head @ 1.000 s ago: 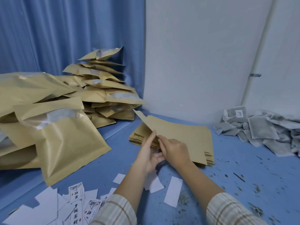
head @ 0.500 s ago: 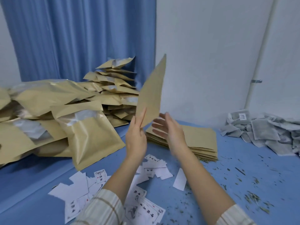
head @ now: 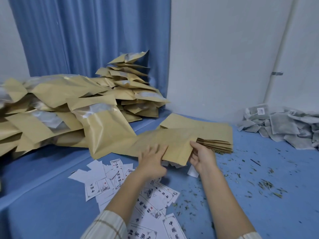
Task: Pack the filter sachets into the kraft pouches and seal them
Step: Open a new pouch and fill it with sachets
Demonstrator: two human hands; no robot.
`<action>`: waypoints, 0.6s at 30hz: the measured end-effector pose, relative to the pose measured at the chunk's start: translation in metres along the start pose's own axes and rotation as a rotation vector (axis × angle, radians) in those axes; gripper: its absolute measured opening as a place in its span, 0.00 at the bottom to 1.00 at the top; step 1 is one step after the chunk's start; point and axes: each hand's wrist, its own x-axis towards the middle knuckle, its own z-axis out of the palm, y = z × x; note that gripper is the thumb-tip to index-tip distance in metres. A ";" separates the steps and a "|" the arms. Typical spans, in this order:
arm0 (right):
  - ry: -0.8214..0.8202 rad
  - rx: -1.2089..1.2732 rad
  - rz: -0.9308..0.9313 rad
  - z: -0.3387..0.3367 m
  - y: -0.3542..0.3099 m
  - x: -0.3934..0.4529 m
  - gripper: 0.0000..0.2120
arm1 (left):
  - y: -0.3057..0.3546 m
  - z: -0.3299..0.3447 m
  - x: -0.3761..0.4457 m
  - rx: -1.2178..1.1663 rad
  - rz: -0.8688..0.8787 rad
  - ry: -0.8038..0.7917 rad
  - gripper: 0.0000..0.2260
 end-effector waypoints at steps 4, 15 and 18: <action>-0.036 0.015 0.019 -0.007 0.003 0.006 0.01 | 0.026 -0.002 -0.003 -0.852 0.057 0.088 0.34; -0.039 -0.171 -0.083 0.004 0.023 -0.005 0.02 | 0.078 0.019 0.024 -1.091 -0.280 0.505 0.17; -0.126 -0.203 -0.086 0.002 0.027 -0.004 0.08 | 0.072 0.023 0.027 -1.155 -0.336 0.591 0.08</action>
